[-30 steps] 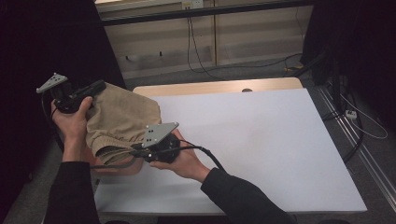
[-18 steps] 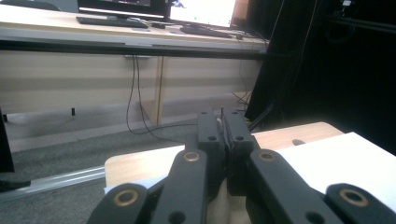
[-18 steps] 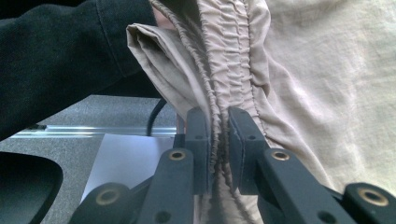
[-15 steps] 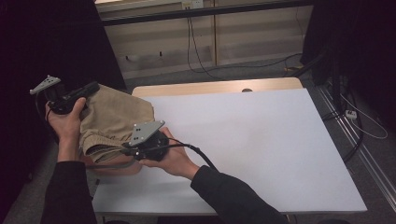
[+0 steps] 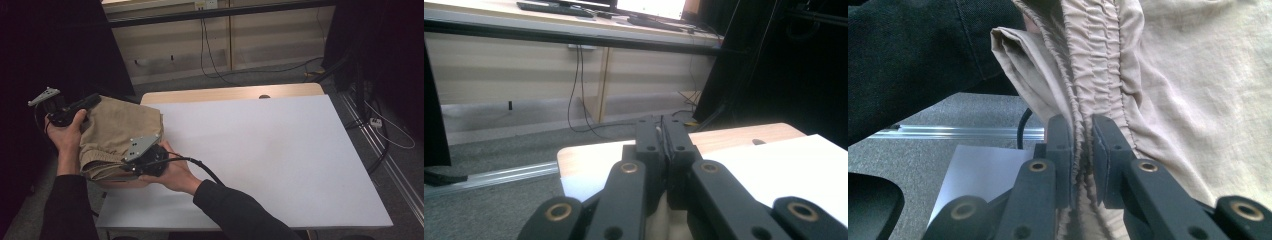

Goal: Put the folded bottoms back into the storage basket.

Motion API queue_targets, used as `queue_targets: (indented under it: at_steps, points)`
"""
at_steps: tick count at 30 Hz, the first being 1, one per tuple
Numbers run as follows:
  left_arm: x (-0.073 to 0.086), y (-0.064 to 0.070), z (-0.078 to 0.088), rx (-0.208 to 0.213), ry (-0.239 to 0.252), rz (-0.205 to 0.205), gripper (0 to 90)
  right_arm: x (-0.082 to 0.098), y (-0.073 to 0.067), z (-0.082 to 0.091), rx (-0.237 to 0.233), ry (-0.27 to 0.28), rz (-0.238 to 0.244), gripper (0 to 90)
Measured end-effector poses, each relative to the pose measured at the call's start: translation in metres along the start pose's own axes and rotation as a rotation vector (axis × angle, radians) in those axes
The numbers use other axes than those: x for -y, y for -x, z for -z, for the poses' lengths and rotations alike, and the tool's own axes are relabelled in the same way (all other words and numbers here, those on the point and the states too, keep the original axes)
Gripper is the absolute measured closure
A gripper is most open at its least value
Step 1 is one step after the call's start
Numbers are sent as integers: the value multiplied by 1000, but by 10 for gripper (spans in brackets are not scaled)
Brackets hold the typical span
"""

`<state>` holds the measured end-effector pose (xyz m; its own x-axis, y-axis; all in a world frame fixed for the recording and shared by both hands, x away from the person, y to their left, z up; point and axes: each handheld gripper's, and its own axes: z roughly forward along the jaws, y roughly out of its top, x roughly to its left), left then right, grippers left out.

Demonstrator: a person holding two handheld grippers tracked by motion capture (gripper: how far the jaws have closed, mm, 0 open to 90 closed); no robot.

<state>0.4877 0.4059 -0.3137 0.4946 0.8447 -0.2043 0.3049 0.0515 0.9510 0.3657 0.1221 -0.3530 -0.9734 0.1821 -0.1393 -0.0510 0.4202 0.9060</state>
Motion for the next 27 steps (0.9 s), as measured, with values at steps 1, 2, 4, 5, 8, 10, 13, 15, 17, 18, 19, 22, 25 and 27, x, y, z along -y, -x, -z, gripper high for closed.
queue_targets:
  at_steps: [1, 2, 4, 5, 8, 10, 13, 15, 17, 18, 19, 22, 25, 27]
  points:
    - [0, -1, 1, 1, 0, 2, 880, -1, 0, -1, 0, 2, -1, 793]
    - [0, -3, 1, 2, 0, 1, 880, -2, 0, -2, -1, 4, -2, 793]
    - [0, -4, 1, 4, -2, 6, 880, -3, -1, -4, 1, 9, -3, 793]
    - [0, -6, 1, 1, -8, -2, 880, -3, -1, -5, 0, 9, -1, 794]
    - [1, -8, 1, -6, -14, -6, 880, -4, -3, -11, 2, 4, -4, 793]
    - [2, -10, 1, -17, -17, -3, 880, -3, -4, -15, 4, 3, -7, 793]
    - [6, -14, 1, -22, -24, 0, 880, -2, -7, -20, 2, 2, -6, 793]
    - [8, -17, 2, -24, -26, 7, 880, -1, -8, -22, 2, 5, -11, 793]
    - [9, -19, 2, -27, -27, 11, 880, 0, -8, -25, 4, 4, -15, 793]
    - [10, -21, 2, -28, -28, 13, 880, 0, -9, -26, 4, 5, -16, 793]
    - [11, -21, 3, -29, -30, 17, 880, 0, -9, -27, 4, 7, -18, 793]
    - [12, -24, 4, -31, -36, 16, 880, 1, -9, -30, -3, 16, -25, 793]
    - [14, -27, 5, -36, -40, 16, 880, 1, -10, -34, -7, 16, -28, 794]
    - [15, -29, 5, -43, -39, 22, 880, 1, -10, -36, -6, 16, -30, 793]
